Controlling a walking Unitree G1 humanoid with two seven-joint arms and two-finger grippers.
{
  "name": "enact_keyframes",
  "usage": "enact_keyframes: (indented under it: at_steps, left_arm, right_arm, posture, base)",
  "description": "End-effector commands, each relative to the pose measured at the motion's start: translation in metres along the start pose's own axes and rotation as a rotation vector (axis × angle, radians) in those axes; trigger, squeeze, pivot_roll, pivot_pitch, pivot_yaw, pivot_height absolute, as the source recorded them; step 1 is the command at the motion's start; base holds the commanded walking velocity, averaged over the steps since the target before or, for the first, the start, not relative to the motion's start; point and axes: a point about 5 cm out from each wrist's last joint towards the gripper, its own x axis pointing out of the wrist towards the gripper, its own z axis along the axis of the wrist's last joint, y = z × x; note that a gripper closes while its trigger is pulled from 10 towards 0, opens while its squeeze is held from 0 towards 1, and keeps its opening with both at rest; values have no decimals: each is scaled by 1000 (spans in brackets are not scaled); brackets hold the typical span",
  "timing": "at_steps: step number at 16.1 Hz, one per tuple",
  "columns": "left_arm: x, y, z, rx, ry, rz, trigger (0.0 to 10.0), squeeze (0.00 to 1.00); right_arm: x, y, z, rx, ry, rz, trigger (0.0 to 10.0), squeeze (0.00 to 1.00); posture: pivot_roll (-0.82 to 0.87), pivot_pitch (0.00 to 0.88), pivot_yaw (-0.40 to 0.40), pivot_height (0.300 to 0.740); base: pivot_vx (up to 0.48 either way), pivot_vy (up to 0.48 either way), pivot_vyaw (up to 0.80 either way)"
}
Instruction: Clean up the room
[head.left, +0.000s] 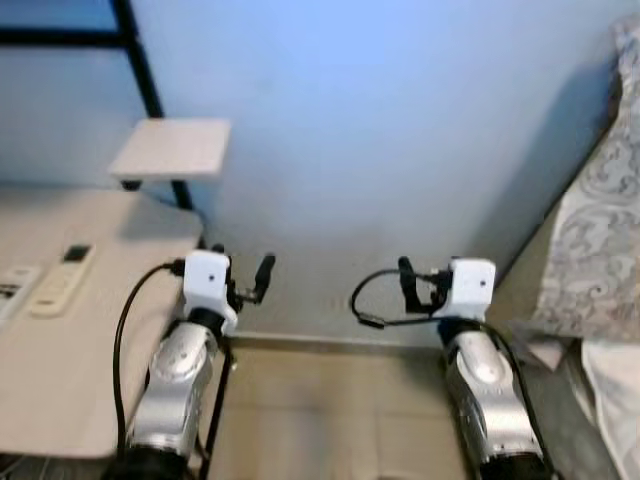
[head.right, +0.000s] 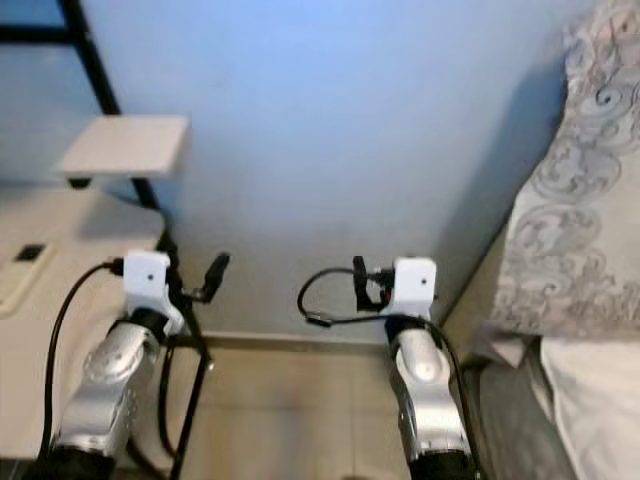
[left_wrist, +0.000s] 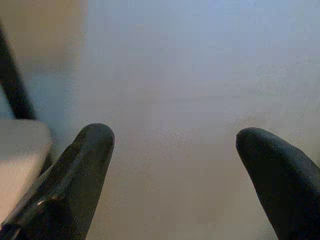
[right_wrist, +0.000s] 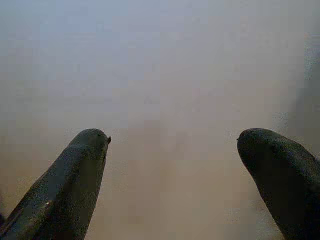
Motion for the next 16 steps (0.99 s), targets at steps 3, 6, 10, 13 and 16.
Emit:
enact_keyframes:
  at_steps: [3, 6, 10, 13, 16]
  left_arm:
    - [4, -9, 2, 29, -13, -32, 10000, 0]
    - [5, -11, 3, 58, -18, -64, 10000, 0]
    - [-3, -3, -5, -6, 5, -45, 10000, 0]
    - [-14, 2, -13, -53, 37, -26, 10000, 0]
    - [-17, 5, -14, -16, 38, -9, 10000, 0]
  right_arm:
    - [-1, -11, -5, -8, 35, -27, 10000, 0]
    - [-3, -15, -7, -2, 42, -40, 10000, 0]
    - [-6, -19, -8, -34, 39, -55, 10000, 0]
    - [-11, -26, -10, -6, 53, -71, 10000, 0]
    - [-11, -17, -12, -47, 53, -36, 10000, 0]
  posture:
    - [-70, 0, 3, 736]
    - [-72, 0, 7, 710]
    - [-75, 0, 6, 670]
    - [-68, 0, -1, 644]
    - [-55, 0, -10, 627]
  base:
    - [225, -217, -144]
    - [0, 0, -283]
    - [0, 0, 0]
    - [0, 0, -267]
    - [0, 0, -271]
